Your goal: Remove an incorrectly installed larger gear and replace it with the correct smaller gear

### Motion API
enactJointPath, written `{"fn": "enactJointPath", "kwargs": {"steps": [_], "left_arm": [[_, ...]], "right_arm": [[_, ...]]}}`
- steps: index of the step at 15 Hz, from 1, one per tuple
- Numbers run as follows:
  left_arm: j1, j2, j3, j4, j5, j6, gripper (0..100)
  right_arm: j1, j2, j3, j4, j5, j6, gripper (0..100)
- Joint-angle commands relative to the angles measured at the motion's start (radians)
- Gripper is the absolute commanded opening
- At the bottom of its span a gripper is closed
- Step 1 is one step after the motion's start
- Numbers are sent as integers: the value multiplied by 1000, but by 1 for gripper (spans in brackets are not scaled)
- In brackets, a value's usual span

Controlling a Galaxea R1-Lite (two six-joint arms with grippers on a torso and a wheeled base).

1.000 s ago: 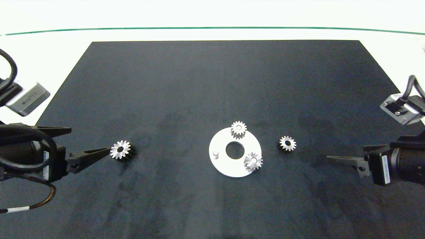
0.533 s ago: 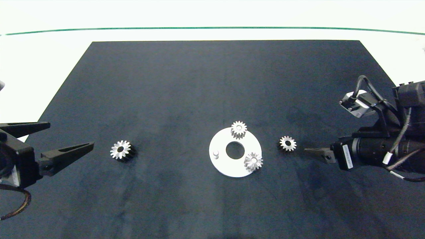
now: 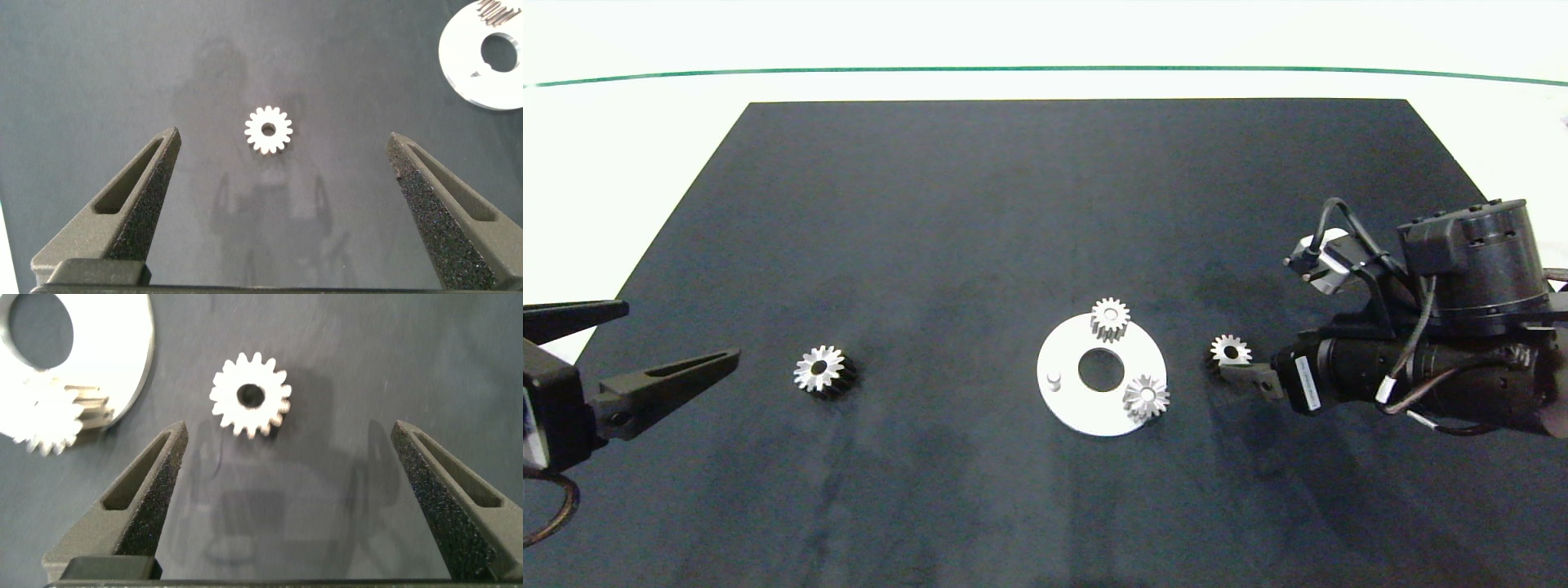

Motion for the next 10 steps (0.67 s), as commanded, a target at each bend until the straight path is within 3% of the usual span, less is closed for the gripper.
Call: {"fn": "enactJointPath", "kwargs": {"steps": [1,3,5,10], "left_arm": [[11,3,7,0,-1,1,100],[11,4,9,0,-1,1,100],[14,3,10,0,-1,0,100],[17,0,30,-3,-1,0,100]], "right_arm": [[4,48,-6,-14,-11,-1,100],[24,59,-7,-16,-20,1,100],[35,87,-12,-45,-52,1,100],[43,107,-15,-71,-55,1,100]]}}
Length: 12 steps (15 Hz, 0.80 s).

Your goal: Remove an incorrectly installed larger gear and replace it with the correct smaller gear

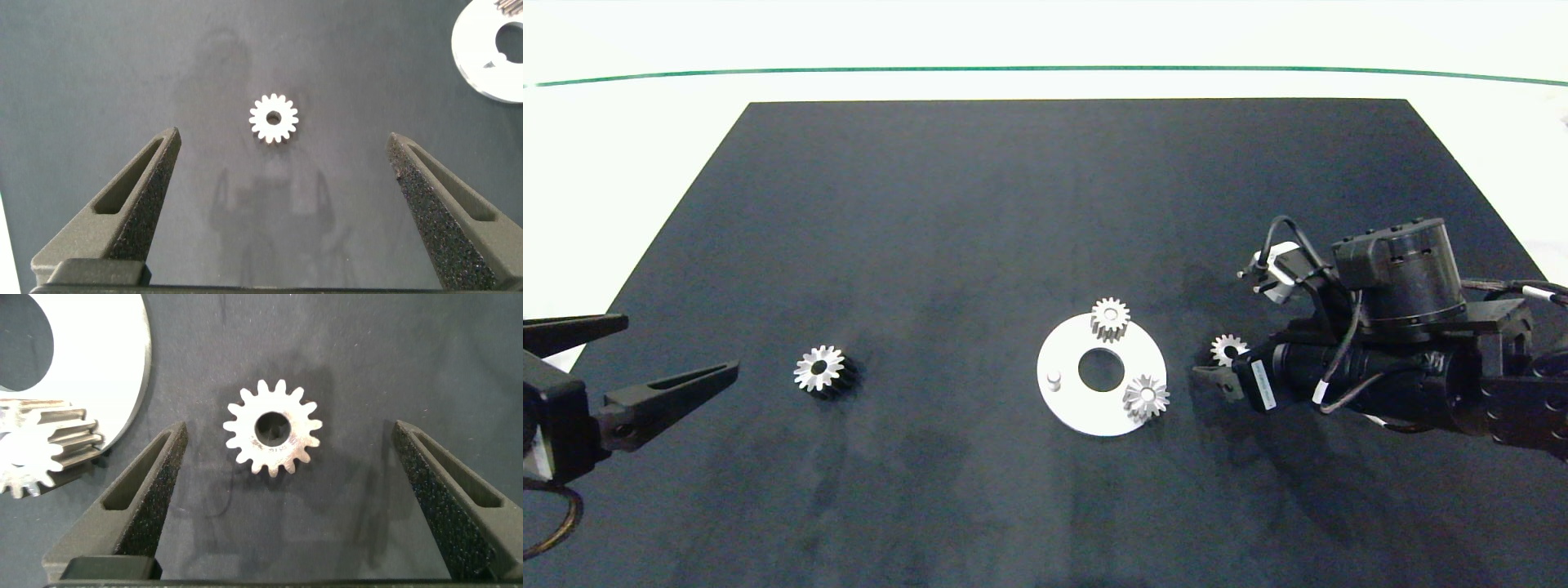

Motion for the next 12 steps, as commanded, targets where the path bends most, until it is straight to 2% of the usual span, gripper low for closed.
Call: {"fn": "enactJointPath", "kwargs": {"steps": [1,3,12], "left_arm": [[0,2,2,1,-1,1,100],[0,2,5,1,-1,1,100],[0,-12,16,1,-1,1,100]], "right_arm": [[3,11,-8,-1,-6,0,99],[3,14,-14,-1,-19,1,94],[4,20,-14,-2,-27,1,76]]}}
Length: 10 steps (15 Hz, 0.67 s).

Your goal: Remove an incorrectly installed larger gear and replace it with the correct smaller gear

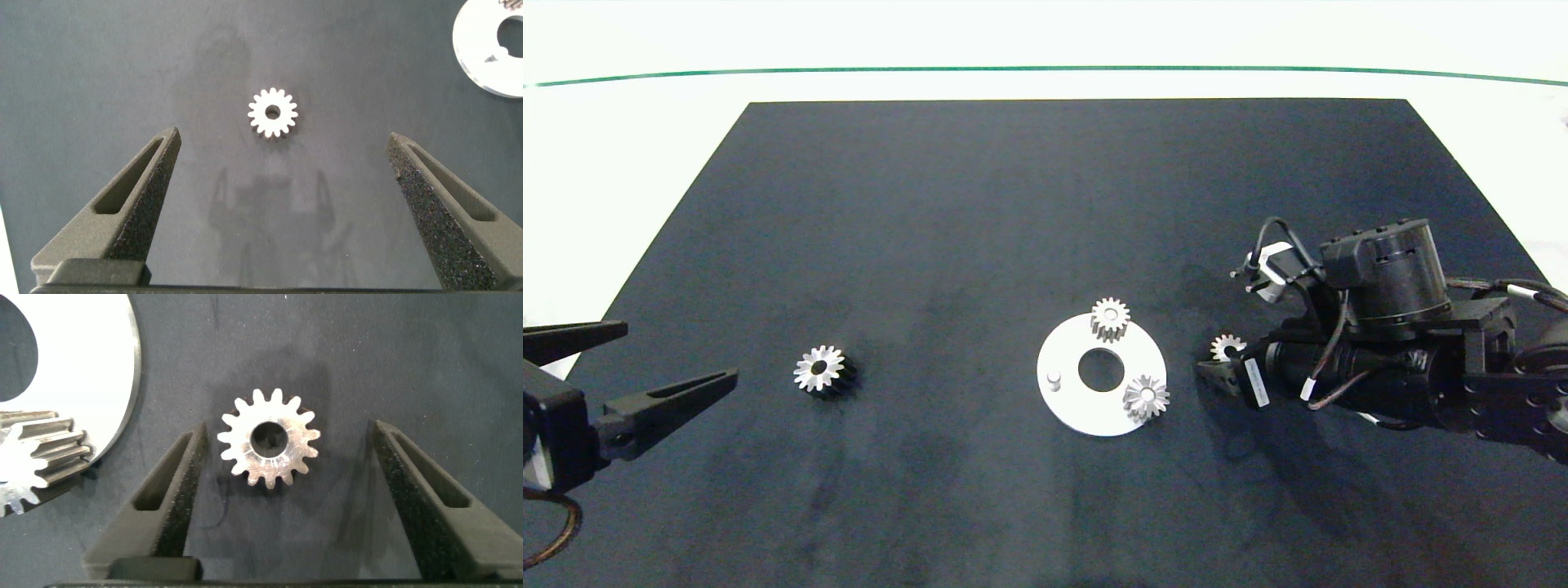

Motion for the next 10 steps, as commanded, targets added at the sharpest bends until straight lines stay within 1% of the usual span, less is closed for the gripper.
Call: {"fn": "enactJointPath", "kwargs": {"steps": [1,5,7,8,10], "left_arm": [[0,-1,1,2,-1,2,100],[0,-1,5,2,-1,2,100],[0,-3,8,2,-1,2,100],[0,-3,9,2,-1,2,100],[0,-5,17,2,-1,2,100]], "right_arm": [[0,-1,1,-1,-5,-1,75],[-2,5,2,-4,-4,5,66],[-2,13,7,-30,-4,7,62],[-2,18,7,-42,-5,10,59],[-2,21,7,-44,-5,10,56]]}}
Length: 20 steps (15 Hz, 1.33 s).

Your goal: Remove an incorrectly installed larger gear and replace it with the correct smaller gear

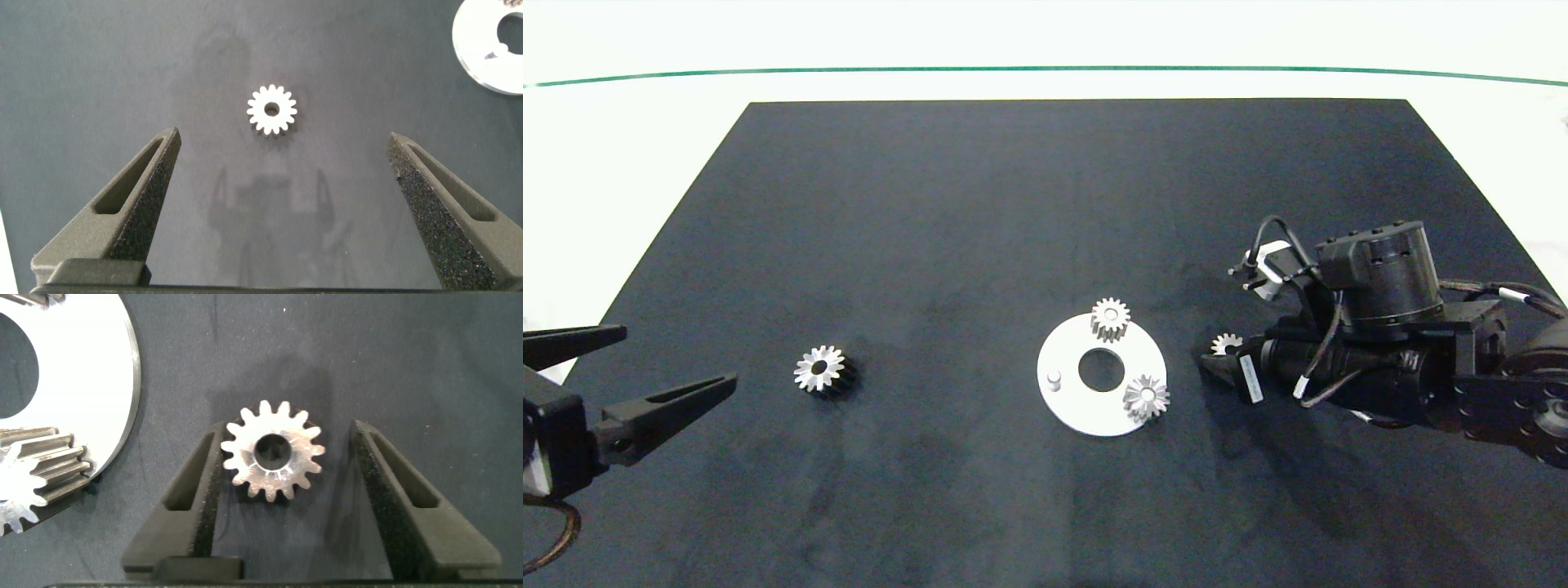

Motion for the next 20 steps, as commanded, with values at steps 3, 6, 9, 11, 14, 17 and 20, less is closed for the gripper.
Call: {"fn": "enactJointPath", "kwargs": {"steps": [3,6,9,11,14,17,20], "left_arm": [[0,2,12,1,-1,1,100],[0,3,12,-1,-1,1,100],[0,5,14,1,-1,0,100],[1,3,14,1,-1,0,100],[0,3,14,1,-1,0,100],[1,3,14,1,-1,0,100],[1,3,14,2,-1,-2,100]], "right_arm": [[0,7,3,-2,-2,2,50],[0,5,3,-3,-2,2,45],[0,5,3,-3,-2,2,38],[0,5,5,-3,-2,2,34],[0,5,8,-2,-2,2,28],[0,-9,16,-2,0,2,25],[2,-39,-1,0,3,-4,25]]}}
